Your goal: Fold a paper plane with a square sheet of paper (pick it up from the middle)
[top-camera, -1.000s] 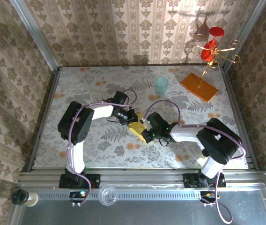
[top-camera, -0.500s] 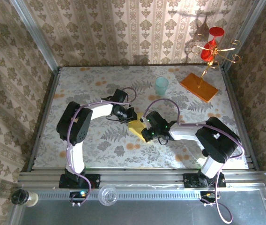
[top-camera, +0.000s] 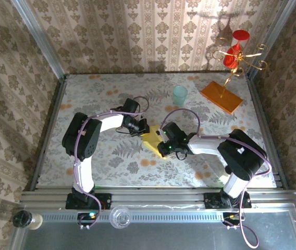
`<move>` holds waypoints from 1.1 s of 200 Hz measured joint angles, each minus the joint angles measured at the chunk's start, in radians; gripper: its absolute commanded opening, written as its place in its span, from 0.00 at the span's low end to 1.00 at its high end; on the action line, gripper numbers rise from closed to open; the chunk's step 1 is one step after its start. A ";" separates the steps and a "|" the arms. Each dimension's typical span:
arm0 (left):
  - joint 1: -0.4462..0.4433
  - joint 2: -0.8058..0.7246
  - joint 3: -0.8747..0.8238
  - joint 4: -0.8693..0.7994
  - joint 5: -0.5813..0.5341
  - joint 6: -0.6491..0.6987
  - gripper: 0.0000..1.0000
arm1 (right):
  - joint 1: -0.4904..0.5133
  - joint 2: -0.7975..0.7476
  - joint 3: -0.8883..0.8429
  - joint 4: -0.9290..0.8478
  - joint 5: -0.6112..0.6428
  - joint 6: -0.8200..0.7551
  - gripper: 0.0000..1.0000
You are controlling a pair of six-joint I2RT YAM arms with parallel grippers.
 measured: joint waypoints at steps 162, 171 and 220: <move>0.001 -0.007 0.007 -0.024 -0.032 0.021 0.11 | -0.007 0.044 0.050 -0.023 -0.055 0.019 0.08; 0.001 -0.024 0.006 -0.037 -0.051 0.022 0.13 | -0.007 0.044 0.053 -0.028 -0.055 0.020 0.09; -0.003 -0.209 -0.031 -0.039 -0.106 -0.014 0.16 | -0.009 0.050 0.067 -0.054 -0.056 0.037 0.11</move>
